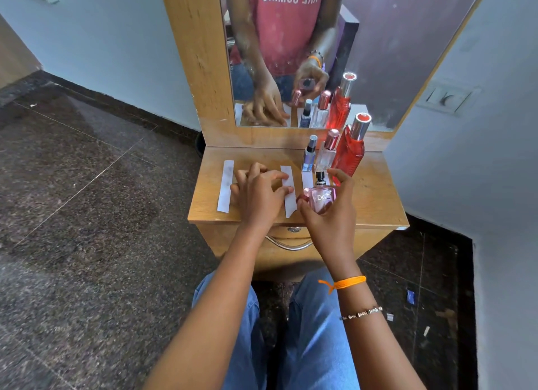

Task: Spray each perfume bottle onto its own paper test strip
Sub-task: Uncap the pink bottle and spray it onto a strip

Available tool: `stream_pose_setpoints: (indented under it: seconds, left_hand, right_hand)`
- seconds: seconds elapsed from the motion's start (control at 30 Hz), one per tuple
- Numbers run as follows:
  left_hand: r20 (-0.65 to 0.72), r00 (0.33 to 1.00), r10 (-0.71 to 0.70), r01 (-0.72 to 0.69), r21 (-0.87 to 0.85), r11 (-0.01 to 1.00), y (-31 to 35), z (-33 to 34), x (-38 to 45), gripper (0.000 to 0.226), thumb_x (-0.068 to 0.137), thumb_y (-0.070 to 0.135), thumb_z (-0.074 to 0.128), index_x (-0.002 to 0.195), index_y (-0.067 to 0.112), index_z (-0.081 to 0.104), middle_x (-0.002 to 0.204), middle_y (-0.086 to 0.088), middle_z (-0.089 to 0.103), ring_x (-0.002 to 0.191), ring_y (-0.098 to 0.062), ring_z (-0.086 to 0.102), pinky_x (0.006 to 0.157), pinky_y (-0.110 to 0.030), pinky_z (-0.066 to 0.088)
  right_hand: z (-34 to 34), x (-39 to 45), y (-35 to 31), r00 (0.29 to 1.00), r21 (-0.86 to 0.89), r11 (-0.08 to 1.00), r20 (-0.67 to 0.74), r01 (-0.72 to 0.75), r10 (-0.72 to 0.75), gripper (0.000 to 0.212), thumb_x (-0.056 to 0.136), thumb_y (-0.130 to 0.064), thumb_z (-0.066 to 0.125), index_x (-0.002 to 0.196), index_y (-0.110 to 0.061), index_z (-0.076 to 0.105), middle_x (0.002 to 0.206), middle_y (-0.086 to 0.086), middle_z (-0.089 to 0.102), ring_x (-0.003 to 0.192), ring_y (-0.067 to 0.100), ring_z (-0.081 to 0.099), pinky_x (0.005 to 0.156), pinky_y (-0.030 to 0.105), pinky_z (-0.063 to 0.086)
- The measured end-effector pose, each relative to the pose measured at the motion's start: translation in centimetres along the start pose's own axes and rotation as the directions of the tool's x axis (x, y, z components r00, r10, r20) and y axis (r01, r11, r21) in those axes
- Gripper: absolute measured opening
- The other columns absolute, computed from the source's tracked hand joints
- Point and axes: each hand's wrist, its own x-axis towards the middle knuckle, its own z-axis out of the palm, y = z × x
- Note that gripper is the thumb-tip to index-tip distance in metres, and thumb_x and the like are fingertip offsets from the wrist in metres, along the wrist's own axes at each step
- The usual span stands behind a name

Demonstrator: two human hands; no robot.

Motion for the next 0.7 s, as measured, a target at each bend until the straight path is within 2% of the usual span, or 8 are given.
stream_pose_setpoints:
  seconds: [0.17, 0.23, 0.27, 0.37, 0.47, 0.53, 0.6, 0.7]
  left_hand:
    - [-0.102, 0.994, 0.044, -0.059, -0.148, 0.987, 0.5, -0.9, -0.3, 0.025, 0.085, 0.032, 0.063, 0.109, 0.033, 0.067, 0.109, 0.008, 0.053, 0.101, -0.014, 0.032, 0.08, -0.028, 0.022]
    - [-0.127, 0.989, 0.075, -0.098, -0.183, 0.978, 0.6, -1.4, -0.6, 0.023, 0.087, 0.028, 0.061, 0.109, 0.031, 0.067, 0.106, 0.008, 0.053, 0.096, -0.009, 0.026, 0.079, -0.026, 0.022]
    - [-0.126, 0.988, 0.088, -0.11, -0.181, 0.977, 0.6, -1.6, -0.7, 0.023, 0.087, 0.027, 0.06, 0.109, 0.03, 0.067, 0.105, 0.008, 0.053, 0.096, -0.008, 0.025, 0.079, -0.025, 0.022]
    - [-0.073, 0.992, 0.107, -0.118, -0.171, 0.978, 0.9, -2.0, -1.1, 0.023, 0.089, 0.023, 0.059, 0.11, 0.027, 0.068, 0.104, 0.006, 0.054, 0.096, -0.01, 0.028, 0.079, -0.023, 0.025]
    - [-0.016, 0.989, 0.145, -0.142, -0.354, 0.924, 1.4, -2.8, -1.7, 0.02, 0.09, 0.02, 0.058, 0.105, 0.019, 0.071, 0.098, 0.004, 0.059, 0.097, -0.015, 0.048, 0.079, -0.025, 0.04]
    - [0.089, 0.97, 0.227, -0.158, -0.482, 0.862, 1.5, -3.5, -2.4, 0.017, 0.088, 0.02, 0.059, 0.1, 0.016, 0.071, 0.089, 0.01, 0.06, 0.088, -0.007, 0.057, 0.075, -0.016, 0.045]
    - [0.18, 0.943, 0.281, -0.14, -0.55, 0.823, 1.4, -4.1, -3.3, 0.016, 0.087, 0.022, 0.061, 0.099, 0.02, 0.072, 0.088, 0.016, 0.062, 0.086, -0.001, 0.06, 0.074, -0.012, 0.047]
    - [0.25, 0.939, 0.236, -0.027, -0.629, 0.777, 0.9, -4.6, -4.0, 0.018, 0.084, 0.018, 0.065, 0.097, 0.028, 0.071, 0.098, 0.014, 0.068, 0.093, 0.001, 0.063, 0.079, -0.015, 0.049]
  right_hand:
    - [-0.1, -0.2, -0.1, 0.999, 0.02, 0.999, 0.008, 0.05, -0.051, 0.061, 0.077, -0.011, 0.074, 0.127, -0.02, 0.04, 0.093, -0.045, 0.054, 0.068, 0.002, 0.061, 0.059, 0.033, 0.052]
    - [-0.2, -0.3, -0.1, 0.998, 0.028, 0.998, 0.009, 0.057, -0.057, 0.062, 0.077, -0.011, 0.075, 0.127, -0.02, 0.039, 0.094, -0.043, 0.054, 0.066, 0.002, 0.061, 0.058, 0.031, 0.052]
    - [-0.2, -0.4, -0.1, 0.999, 0.039, 0.998, 0.007, 0.049, -0.049, 0.062, 0.077, -0.011, 0.075, 0.126, -0.022, 0.04, 0.092, -0.036, 0.058, 0.065, 0.002, 0.061, 0.059, 0.033, 0.053]
    - [-0.2, -0.7, -0.2, 1.0, 0.074, 0.997, 0.01, 0.027, -0.028, 0.062, 0.077, -0.012, 0.075, 0.125, -0.026, 0.04, 0.084, -0.018, 0.061, 0.064, 0.005, 0.062, 0.062, 0.038, 0.054]
    - [-0.3, -0.9, -0.5, 0.998, 0.1, 0.994, 0.029, 0.05, -0.054, 0.063, 0.077, -0.013, 0.075, 0.125, -0.027, 0.038, 0.085, -0.017, 0.062, 0.063, 0.007, 0.062, 0.061, 0.04, 0.054]
    - [-0.6, -1.0, -0.5, 0.996, 0.124, 0.99, 0.051, 0.061, -0.067, 0.065, 0.076, -0.012, 0.075, 0.125, -0.029, 0.037, 0.086, -0.015, 0.064, 0.061, 0.008, 0.062, 0.06, 0.038, 0.054]
    - [-0.9, -0.9, -0.5, 0.995, 0.141, 0.987, 0.057, 0.078, -0.087, 0.065, 0.075, -0.012, 0.076, 0.123, -0.032, 0.037, 0.084, -0.02, 0.064, 0.061, 0.006, 0.062, 0.059, 0.031, 0.053]
    - [-1.3, -1.0, -0.6, 0.992, 0.17, 0.98, 0.06, 0.1, -0.111, 0.064, 0.075, -0.01, 0.076, 0.119, -0.034, 0.036, 0.082, -0.025, 0.063, 0.061, 0.007, 0.062, 0.056, 0.027, 0.051]
